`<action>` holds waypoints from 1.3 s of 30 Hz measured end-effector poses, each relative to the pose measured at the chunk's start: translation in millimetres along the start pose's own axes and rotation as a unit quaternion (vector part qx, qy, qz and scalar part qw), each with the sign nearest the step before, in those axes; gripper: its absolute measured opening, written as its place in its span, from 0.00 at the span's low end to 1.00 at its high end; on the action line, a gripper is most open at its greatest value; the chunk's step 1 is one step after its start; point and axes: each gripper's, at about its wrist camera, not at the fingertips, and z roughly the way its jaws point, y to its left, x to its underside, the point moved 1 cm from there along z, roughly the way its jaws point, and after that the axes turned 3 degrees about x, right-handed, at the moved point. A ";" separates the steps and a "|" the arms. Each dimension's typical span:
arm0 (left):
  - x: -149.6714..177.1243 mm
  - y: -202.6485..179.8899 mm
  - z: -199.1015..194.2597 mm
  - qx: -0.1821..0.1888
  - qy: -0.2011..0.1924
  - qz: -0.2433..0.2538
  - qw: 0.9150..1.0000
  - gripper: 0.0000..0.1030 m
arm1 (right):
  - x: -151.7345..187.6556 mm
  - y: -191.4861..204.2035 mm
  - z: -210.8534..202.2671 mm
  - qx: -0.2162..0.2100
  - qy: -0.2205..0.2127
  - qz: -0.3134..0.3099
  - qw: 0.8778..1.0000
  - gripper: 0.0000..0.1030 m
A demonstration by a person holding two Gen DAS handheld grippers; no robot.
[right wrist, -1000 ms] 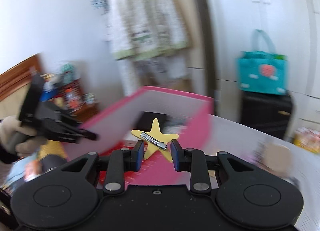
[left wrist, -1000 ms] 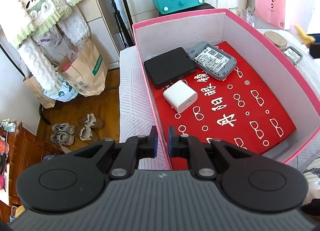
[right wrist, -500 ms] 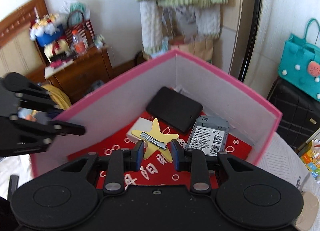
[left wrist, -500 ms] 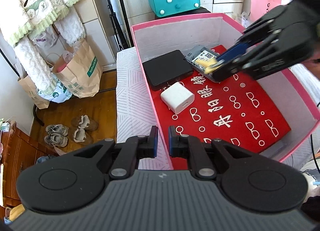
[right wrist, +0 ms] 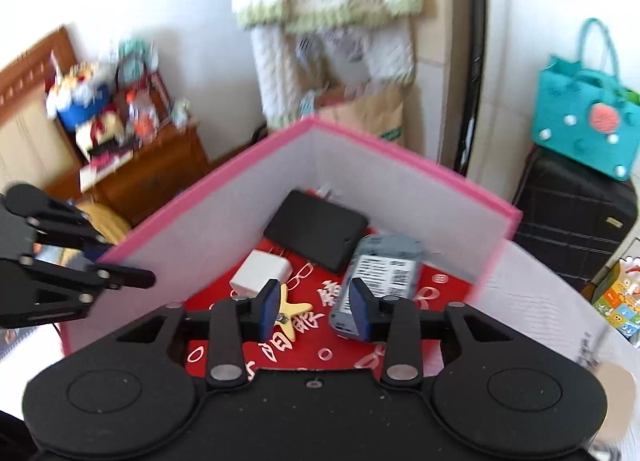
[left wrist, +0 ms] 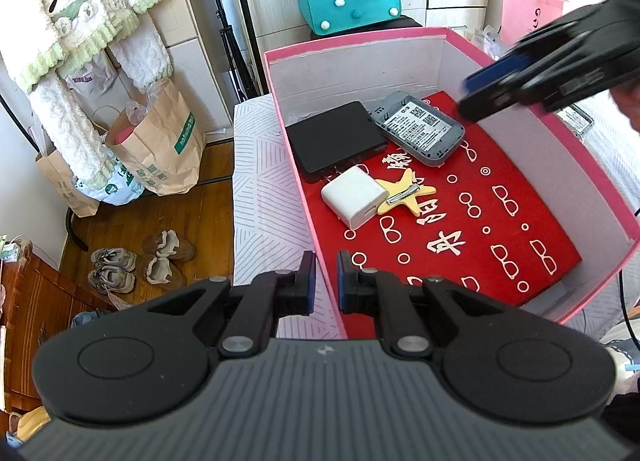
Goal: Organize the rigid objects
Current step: 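Move the open right tool back to the second grey router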
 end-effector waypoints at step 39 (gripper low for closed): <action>-27.9 -5.4 29.3 -0.075 0.032 -0.118 0.990 0.09 | 149.6 -258.8 -33.5 0.032 -0.003 0.122 0.992 0.66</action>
